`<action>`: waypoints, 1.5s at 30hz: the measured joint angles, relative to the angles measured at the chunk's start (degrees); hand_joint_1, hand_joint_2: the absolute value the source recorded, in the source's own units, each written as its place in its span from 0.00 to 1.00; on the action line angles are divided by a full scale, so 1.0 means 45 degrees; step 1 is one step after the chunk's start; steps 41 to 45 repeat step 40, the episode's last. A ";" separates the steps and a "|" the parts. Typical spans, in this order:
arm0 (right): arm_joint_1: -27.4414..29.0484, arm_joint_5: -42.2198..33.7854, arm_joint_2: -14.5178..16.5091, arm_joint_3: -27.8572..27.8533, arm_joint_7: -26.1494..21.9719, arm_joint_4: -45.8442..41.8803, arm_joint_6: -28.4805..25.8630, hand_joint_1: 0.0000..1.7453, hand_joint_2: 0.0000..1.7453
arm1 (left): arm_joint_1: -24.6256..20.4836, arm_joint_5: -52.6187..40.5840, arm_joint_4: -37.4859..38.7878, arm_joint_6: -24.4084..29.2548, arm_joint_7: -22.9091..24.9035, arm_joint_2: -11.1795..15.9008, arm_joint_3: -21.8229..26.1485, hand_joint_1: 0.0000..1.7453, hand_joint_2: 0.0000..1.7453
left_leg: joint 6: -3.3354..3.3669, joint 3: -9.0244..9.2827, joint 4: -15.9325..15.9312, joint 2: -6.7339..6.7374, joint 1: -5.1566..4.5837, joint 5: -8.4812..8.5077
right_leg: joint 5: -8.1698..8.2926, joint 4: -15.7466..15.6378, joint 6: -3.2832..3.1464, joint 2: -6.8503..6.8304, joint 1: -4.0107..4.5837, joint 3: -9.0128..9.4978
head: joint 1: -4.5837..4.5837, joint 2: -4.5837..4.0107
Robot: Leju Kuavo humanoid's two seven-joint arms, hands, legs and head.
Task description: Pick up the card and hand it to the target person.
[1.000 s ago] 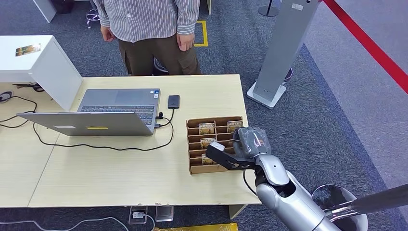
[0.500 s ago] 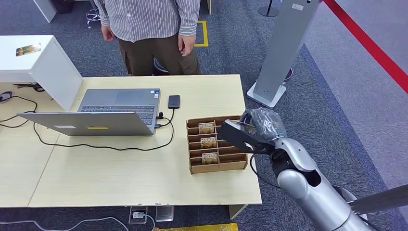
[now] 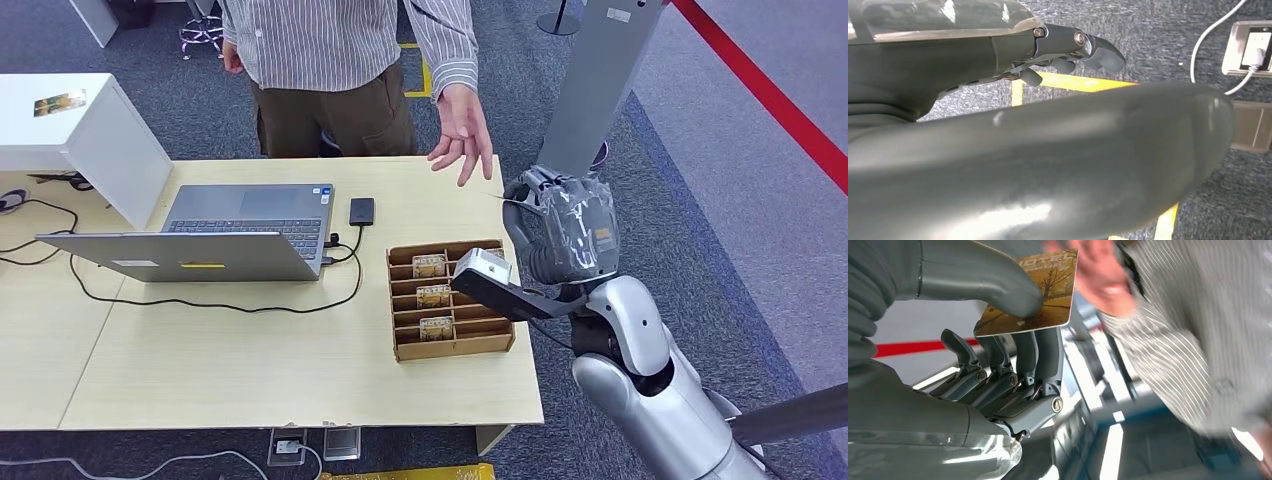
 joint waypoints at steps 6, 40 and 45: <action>-0.0028 0.0379 0.0961 0.0189 -0.0780 0.1712 -0.2461 0.87 1.00 | -0.0135 0.0098 0.0000 0.0067 -0.0017 -0.0061 -0.0188 0.00 0.00 | 0.0000 -0.0003 0.0000 -0.0001 0.0000 0.0000 | 0.0000 0.0002 0.0000 0.0000 0.0000 -0.0004 | 0.0002 0.0002; 0.0600 -1.1038 0.1671 0.0711 -0.2882 0.3650 -0.1186 0.00 1.00 | 0.0147 0.1242 0.0000 0.0603 0.0014 -0.0051 -0.0441 0.00 0.00 | -0.0001 -0.0001 0.0001 0.0001 0.0000 0.0000 | -0.0001 0.0001 0.0000 0.0001 0.0000 -0.0014 | -0.0005 0.0002; 0.0600 -1.1038 0.1671 0.0711 -0.2882 0.3650 -0.1186 0.00 1.00 | 0.0147 0.1242 0.0000 0.0603 0.0014 -0.0051 -0.0441 0.00 0.00 | -0.0001 -0.0001 0.0001 0.0001 0.0000 0.0000 | -0.0001 0.0001 0.0000 0.0001 0.0000 -0.0014 | -0.0005 0.0002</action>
